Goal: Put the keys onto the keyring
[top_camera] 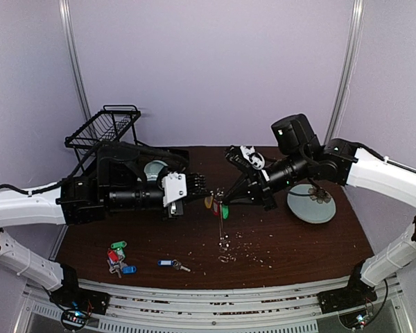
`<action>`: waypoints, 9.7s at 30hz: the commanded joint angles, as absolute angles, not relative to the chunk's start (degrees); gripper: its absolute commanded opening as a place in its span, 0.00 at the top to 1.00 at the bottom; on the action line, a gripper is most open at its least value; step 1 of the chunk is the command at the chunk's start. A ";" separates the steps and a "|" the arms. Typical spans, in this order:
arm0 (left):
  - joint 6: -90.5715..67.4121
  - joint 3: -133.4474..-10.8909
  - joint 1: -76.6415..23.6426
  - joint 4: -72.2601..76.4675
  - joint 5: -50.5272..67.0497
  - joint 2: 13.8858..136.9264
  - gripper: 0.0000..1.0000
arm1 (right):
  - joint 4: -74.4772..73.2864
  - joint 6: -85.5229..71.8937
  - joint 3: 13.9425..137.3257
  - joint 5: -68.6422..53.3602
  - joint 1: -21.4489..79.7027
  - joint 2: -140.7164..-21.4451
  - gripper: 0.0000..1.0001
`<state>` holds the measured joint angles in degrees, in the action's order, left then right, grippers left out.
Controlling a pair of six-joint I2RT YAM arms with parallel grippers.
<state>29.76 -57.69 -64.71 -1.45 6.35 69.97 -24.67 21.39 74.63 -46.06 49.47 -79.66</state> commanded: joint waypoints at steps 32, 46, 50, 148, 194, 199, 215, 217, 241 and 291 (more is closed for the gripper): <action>30.20 -56.19 -64.78 2.29 3.99 68.90 1.00 | -17.30 14.75 72.96 -46.75 48.35 -80.80 1.00; 30.17 -55.77 -64.78 2.21 4.82 69.08 1.00 | -14.87 13.09 72.55 -45.66 48.41 -80.26 1.00; 30.16 -55.63 -64.78 2.11 4.96 69.15 1.00 | -13.88 12.38 72.25 -45.08 48.31 -79.74 1.00; 2.56 -59.66 -50.10 8.78 32.05 72.39 0.82 | 31.84 -9.91 56.30 -41.22 50.24 -79.96 1.00; 20.94 -61.61 -53.17 -5.45 13.47 69.52 1.00 | -10.74 33.14 81.96 -37.24 50.64 -90.53 0.81; 20.84 -61.52 -53.18 -5.27 13.98 69.60 1.00 | -11.09 33.50 81.87 -36.04 50.64 -90.86 0.94; 16.28 -59.03 -49.32 -0.61 23.15 67.83 0.81 | 44.72 -8.51 58.74 -40.06 50.74 -84.05 1.00; 16.51 -58.84 -49.32 -0.69 24.38 68.00 0.80 | 48.99 -10.71 56.62 -38.05 51.26 -83.96 1.00; 15.15 -56.78 -49.31 4.15 27.34 69.73 0.97 | 65.74 -18.67 53.37 -32.98 53.33 -88.78 1.00; 9.59 -57.48 -42.64 5.88 37.15 69.43 0.77 | 62.43 -13.11 56.15 -34.27 54.04 -89.69 1.00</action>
